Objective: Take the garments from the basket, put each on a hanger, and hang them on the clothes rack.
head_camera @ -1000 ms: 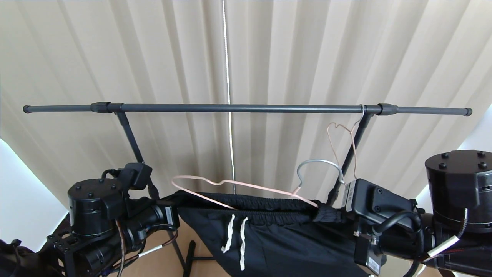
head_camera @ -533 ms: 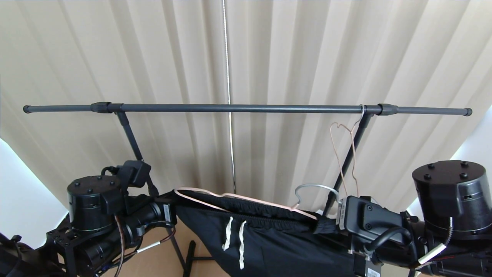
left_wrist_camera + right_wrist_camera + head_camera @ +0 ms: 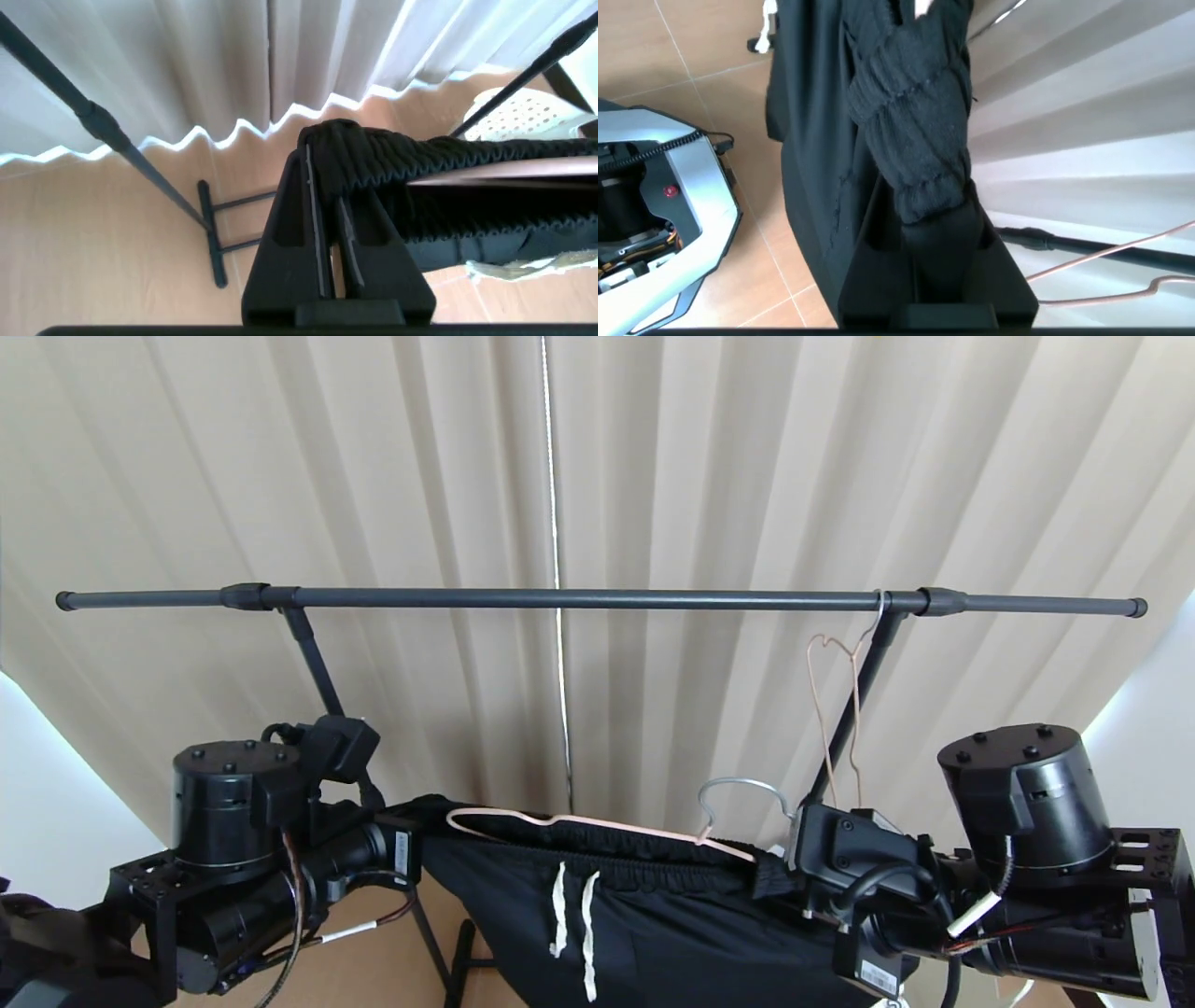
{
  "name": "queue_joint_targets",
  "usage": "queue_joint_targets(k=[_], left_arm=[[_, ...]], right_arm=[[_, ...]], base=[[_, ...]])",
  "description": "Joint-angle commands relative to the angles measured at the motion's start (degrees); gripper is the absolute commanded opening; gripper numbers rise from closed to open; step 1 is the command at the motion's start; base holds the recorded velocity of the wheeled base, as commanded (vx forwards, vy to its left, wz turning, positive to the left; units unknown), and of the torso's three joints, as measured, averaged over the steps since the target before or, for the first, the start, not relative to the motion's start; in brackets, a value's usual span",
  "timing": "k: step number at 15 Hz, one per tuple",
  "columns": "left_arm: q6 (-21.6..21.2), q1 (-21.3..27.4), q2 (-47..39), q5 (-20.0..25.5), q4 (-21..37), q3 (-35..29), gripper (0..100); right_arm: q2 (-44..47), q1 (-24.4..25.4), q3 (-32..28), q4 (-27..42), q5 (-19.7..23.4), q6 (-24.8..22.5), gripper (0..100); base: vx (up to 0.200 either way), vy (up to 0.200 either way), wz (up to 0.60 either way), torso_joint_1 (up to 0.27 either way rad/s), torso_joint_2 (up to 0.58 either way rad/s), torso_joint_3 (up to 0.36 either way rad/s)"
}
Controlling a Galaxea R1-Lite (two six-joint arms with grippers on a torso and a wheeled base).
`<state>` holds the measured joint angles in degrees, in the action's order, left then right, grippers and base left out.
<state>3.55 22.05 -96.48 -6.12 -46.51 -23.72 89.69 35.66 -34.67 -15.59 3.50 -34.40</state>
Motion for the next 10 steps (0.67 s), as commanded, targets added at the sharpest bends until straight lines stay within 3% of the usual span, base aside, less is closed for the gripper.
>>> queue_joint_targets(k=[1,2,4,7,10], left_arm=[[-0.12,-0.26,3.66,-0.03,3.70,-3.96,0],[-0.12,-0.26,7.97,-0.03,16.54,-10.64,0],[-0.21,0.18,11.57,-0.03,28.67,-16.62,0],[-0.65,3.00,14.56,-3.81,43.78,-25.06,0],[-0.73,5.98,15.00,-4.34,53.01,-30.86,0]], right_arm=[[1.63,-0.68,-0.22,-0.05,-0.07,-0.05,0],[1.54,-1.91,-0.57,-0.05,0.02,-0.05,0],[1.63,-2.52,-0.84,-0.05,-0.07,-0.05,0],[1.81,-2.52,-1.10,-0.05,-0.07,-0.05,0],[2.25,-2.52,-1.45,-0.05,-0.07,-0.05,0]], base=[[0.000,0.000,0.00,0.000,0.00,0.000],[0.000,0.000,0.00,0.000,0.00,0.000],[0.000,0.000,0.00,0.000,0.00,0.000],[0.000,0.000,0.00,0.000,0.00,0.000],[0.000,0.000,0.00,0.000,0.00,0.000]])
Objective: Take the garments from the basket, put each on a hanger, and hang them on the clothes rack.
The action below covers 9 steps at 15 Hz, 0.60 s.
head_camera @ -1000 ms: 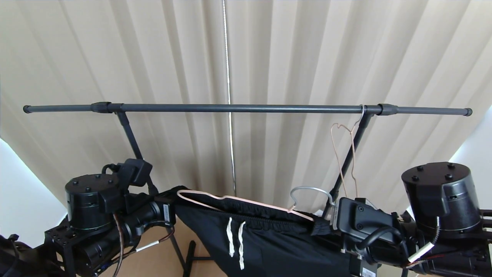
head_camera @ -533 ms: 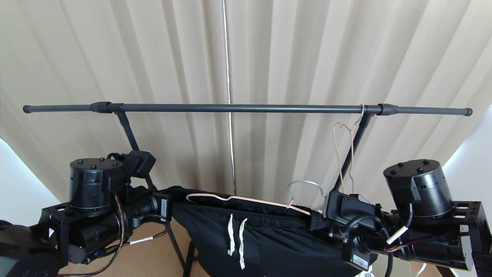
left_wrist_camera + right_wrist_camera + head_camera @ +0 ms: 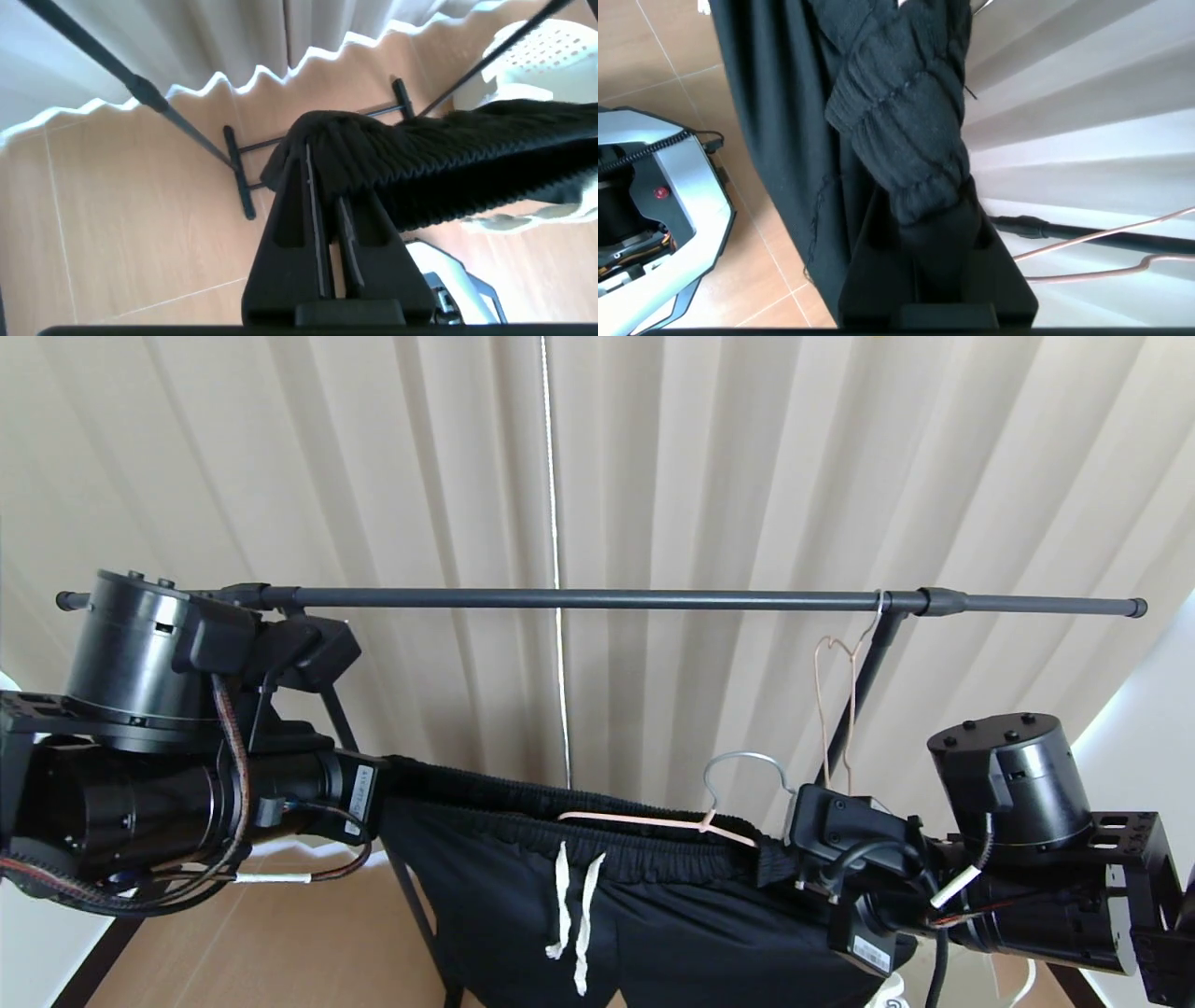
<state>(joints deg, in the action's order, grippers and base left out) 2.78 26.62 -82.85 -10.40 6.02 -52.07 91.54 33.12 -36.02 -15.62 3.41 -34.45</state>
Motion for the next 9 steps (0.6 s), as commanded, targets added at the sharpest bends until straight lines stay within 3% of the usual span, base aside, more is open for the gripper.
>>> queue_joint_targets(k=[1,9], left_arm=[[0.12,3.08,1.37,-0.32,3.21,-4.54,0],[0.56,10.99,0.14,-0.41,16.74,-17.19,0]], right_arm=[[1.01,0.01,-0.19,-0.29,-0.07,0.00,0],[3.47,0.01,-2.30,-0.38,-2.01,0.35,0]], base=[[0.000,0.000,0.00,0.000,0.00,0.000],[0.000,0.000,0.00,0.000,0.00,0.000]])
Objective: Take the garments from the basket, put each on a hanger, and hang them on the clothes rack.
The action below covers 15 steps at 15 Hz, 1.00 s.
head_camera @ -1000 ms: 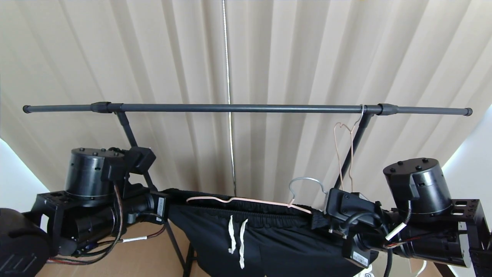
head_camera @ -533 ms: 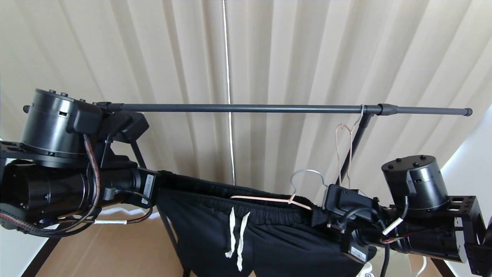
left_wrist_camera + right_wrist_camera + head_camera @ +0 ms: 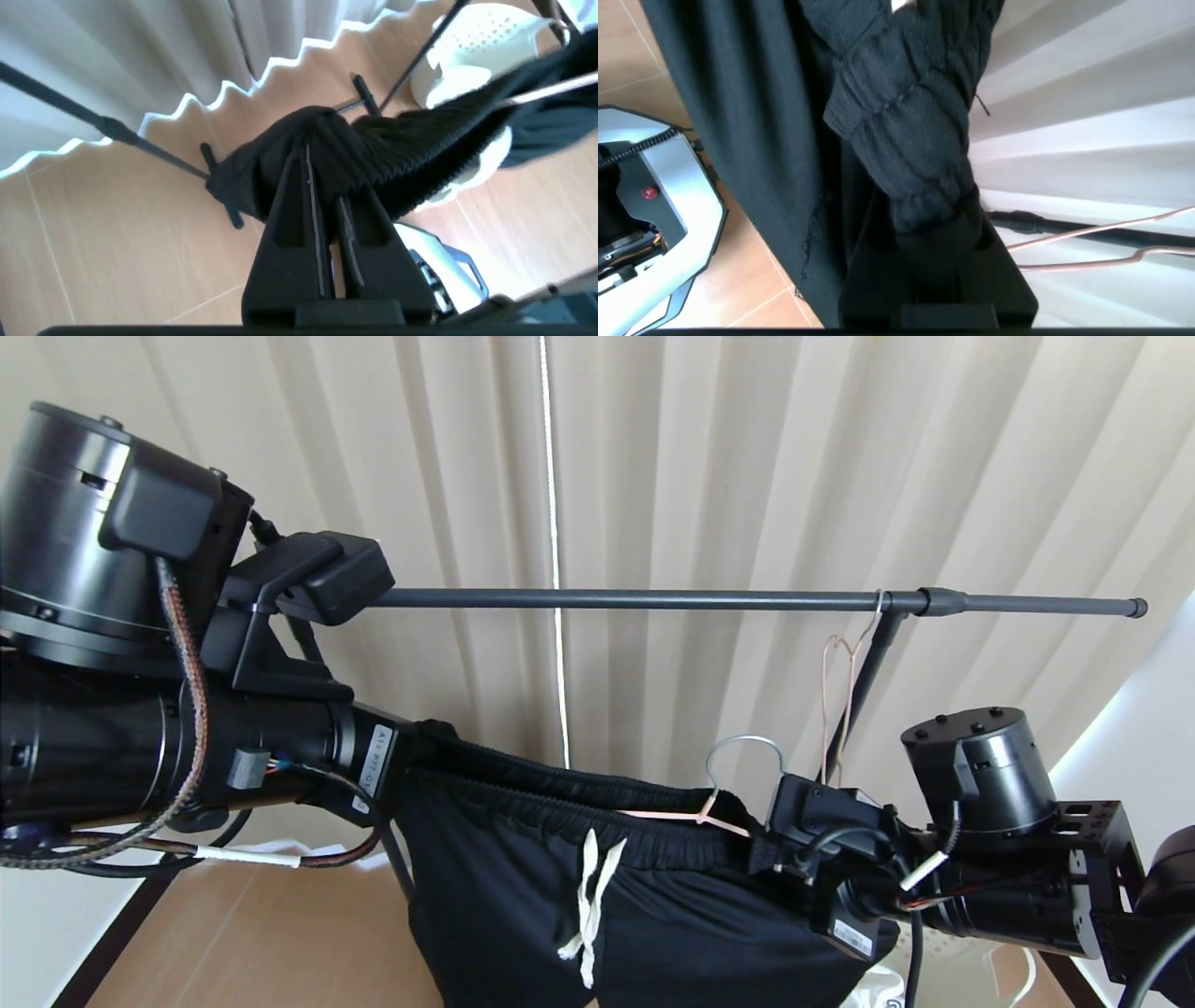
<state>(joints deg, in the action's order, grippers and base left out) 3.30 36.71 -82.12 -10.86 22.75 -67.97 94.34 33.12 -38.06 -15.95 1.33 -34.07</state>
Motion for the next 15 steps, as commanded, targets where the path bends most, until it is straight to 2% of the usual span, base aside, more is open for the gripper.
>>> queue_joint_targets(k=[1,3,4,6,8,9,11,15], left_arm=[[0.48,2.32,-0.77,0.14,0.63,-1.11,0],[3.82,4.34,-2.17,0.14,0.72,-0.14,0],[3.99,4.87,-2.35,0.14,0.81,0.04,0],[4.17,6.18,-2.61,0.14,0.72,0.74,0],[4.61,6.80,-2.35,0.31,0.81,1.62,0],[4.69,6.80,-2.35,0.40,0.81,1.62,0],[6.98,7.24,-2.35,0.84,0.54,5.75,0],[9.62,8.38,-2.87,1.63,0.19,6.19,0]], right_arm=[[1.11,0.01,-0.52,-0.14,-0.36,0.06,0],[0.93,0.01,-0.52,-0.84,-0.54,0.32,0],[0.84,0.10,-0.79,-1.11,-0.45,1.55,0],[1.19,0.54,-2.11,-1.28,-0.27,8.23,0],[1.11,1.33,-3.34,-1.37,0.08,11.48,0],[1.11,1.42,-3.34,-1.37,0.08,11.57,0],[0.93,1.77,-2.99,-5.32,1.48,15.09,0],[0.58,3.18,-2.81,-6.91,2.36,17.02,0]], base=[[0.000,0.000,0.00,0.000,0.00,0.000],[0.000,0.000,0.00,0.000,0.00,0.000],[0.000,0.000,0.00,0.000,0.00,0.000],[0.000,0.000,0.00,0.000,0.00,0.000],[0.000,0.000,0.00,0.000,0.00,0.000],[0.000,0.000,0.00,0.000,0.00,0.000],[0.000,0.000,0.00,0.000,0.00,0.000],[0.000,0.000,0.00,0.000,0.00,0.000]])
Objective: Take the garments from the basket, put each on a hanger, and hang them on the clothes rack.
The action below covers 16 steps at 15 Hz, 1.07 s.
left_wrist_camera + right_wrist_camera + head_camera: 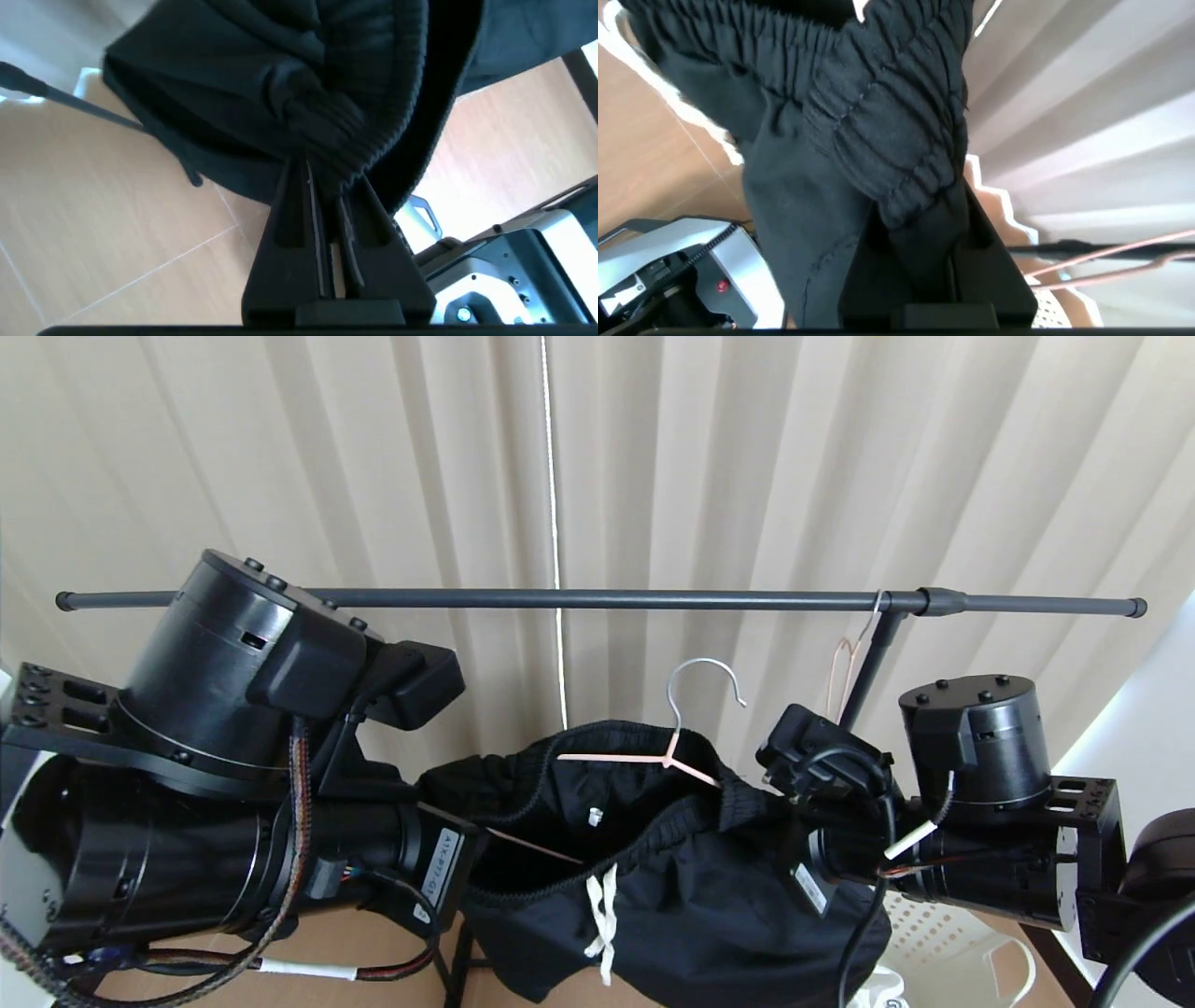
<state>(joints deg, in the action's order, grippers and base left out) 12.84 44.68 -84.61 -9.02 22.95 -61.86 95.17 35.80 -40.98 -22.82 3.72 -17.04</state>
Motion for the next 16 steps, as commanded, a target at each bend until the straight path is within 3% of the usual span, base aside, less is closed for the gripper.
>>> queue_joint_targets(k=[1,5,8,13,16], left_arm=[[0.61,0.76,-0.55,1.46,-0.10,-0.28,0],[5.88,1.90,-1.96,5.86,-0.81,-2.22,0],[8.61,2.61,-3.01,6.03,-6.70,-2.31,0],[7.73,3.75,-3.19,5.42,-7.22,0.77,0],[4.21,3.75,-3.36,5.07,-7.57,4.64,0]], right_arm=[[-0.25,0.50,0.29,-0.38,0.50,-0.01,0],[0.37,0.50,0.73,-2.23,0.68,-0.01,0],[0.54,1.11,1.08,-2.32,0.41,-0.10,0],[0.37,0.85,1.52,-5.04,0.59,-0.01,0],[-0.16,0.32,2.31,-7.68,0.76,-0.01,0]], base=[[0.000,0.000,0.00,0.000,0.00,0.000],[0.000,0.000,0.00,0.000,0.00,0.000],[0.000,0.000,0.00,0.000,0.00,0.000],[0.000,0.000,0.00,0.000,0.00,0.000],[0.000,0.000,0.00,0.000,0.00,0.000]])
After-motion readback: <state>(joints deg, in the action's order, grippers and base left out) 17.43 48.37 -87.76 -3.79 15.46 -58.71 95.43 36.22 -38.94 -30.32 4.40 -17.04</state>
